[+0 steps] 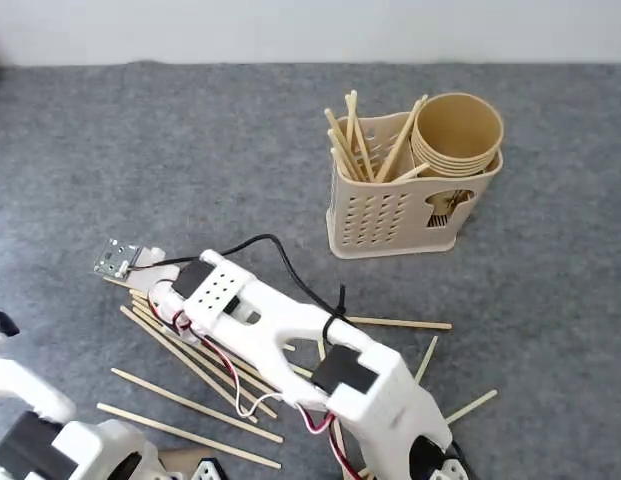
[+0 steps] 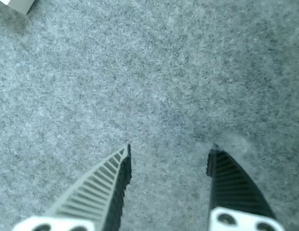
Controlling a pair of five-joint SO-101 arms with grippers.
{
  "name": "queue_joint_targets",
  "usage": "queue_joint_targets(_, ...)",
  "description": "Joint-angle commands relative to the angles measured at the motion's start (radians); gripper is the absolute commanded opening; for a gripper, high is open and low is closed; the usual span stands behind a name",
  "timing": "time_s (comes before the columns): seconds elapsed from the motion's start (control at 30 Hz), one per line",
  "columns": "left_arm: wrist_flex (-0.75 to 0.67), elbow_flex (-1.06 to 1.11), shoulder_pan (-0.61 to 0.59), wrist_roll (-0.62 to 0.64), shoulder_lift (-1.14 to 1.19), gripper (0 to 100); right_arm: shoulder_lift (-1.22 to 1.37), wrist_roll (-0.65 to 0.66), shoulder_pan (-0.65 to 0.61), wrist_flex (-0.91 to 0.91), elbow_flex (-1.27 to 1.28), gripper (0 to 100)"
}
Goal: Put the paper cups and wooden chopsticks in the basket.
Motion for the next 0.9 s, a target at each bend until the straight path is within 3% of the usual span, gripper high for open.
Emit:
queue_joint_targets(0.0, -0.011, -0.033, -0.005, -0.008, -0.038, 25, 0.022, 0.018, 0.025, -0.015, -0.094, 18.2)
queue_joint_targets(0.3, -0.011, -0.033, -0.005, -0.008, -0.038, 25, 0.153, 0.092, 0.038, 0.154, -0.247, 13.3)
queue_joint_targets(0.47, -0.015, -0.022, -0.005, -0.008, -0.038, 25, 0.182, 0.135, 0.045, 0.234, -0.319, 0.8)
queue_joint_targets(0.87, -0.017, -0.019, -0.005, -0.009, -0.038, 25, 0.03, 0.157, 0.108, 0.404, -0.321, 1.0)
